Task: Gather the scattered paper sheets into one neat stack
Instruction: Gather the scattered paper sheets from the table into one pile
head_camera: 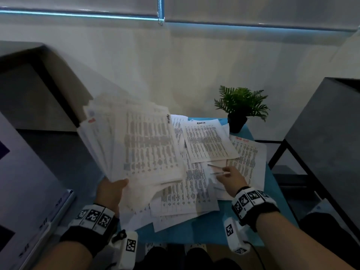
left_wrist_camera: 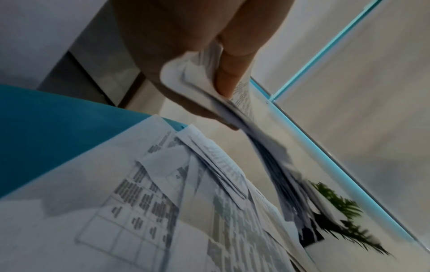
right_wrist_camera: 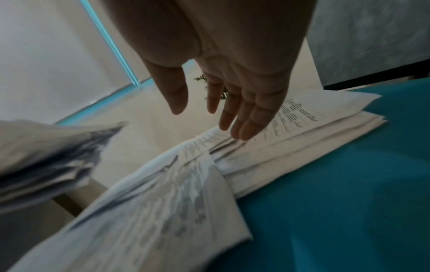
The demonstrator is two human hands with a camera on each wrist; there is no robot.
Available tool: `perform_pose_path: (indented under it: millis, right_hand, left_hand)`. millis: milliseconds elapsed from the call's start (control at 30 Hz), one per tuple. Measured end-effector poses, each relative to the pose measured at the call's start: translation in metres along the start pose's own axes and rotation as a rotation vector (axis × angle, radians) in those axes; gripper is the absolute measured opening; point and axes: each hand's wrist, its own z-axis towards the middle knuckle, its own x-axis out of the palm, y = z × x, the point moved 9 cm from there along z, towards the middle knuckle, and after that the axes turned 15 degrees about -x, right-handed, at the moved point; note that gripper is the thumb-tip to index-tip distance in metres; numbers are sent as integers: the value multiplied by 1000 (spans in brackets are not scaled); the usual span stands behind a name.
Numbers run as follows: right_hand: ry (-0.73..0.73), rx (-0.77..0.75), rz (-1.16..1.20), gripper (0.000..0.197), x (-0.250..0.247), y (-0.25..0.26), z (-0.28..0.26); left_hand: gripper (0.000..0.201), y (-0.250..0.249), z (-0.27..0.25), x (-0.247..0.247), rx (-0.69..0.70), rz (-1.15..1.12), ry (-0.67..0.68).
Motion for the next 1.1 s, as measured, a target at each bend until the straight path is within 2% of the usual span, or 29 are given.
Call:
perform_pose_path:
  millis: [100,167,300,367,467,600,667,733,833,933,1000,1100]
  right_hand:
    - [93,79,-51,59,21,-26,7]
    - [101,113,-98,73,33,-34,13]
    - [86,98,-220,101,49,-26,21]
    - [116,90,-270,104,58,-22,21]
    - [164,92,-287,79,63,-23,21]
    - [240,72,-403,26,45,-26,17]
    - [307,81,-403,21,34,-30,10]
    - [314,80,-397,15,16,-32,2]
    - [280,67,-451,11,-14,-32,-9]
    - [229,16,-453,23,-39,-26,-15]
    - [175,-23,-431,29,-57,-11,-22]
    - [81,-93,-418,21,-91,24,-32]
  left_hand:
    - [43,-6,7,-18,-16,-33,-61]
    - [45,-7,10,-24,-17,-45,-73]
    - [43,-4,12,-27,-19,-42,-70]
    - [43,-2,11,-23,-15,-50,-49]
    - [42,-3,6,-18,-6,-43,-36]
    - [43,-5,-1,-16,-5,-30,-29]
    - [43,-5,-5,-17,-10,-7,-47]
    - [43,-8,-13,-16,-3,-6,-58]
    - [43,-12,-29,-14,-1,23,-93]
    - [43,-14,-36,-11,-7,25,-81]
    - [43,-16,-39,-11,2,15,-71]
    - [43,-19,-42,-11,15,1,-62]
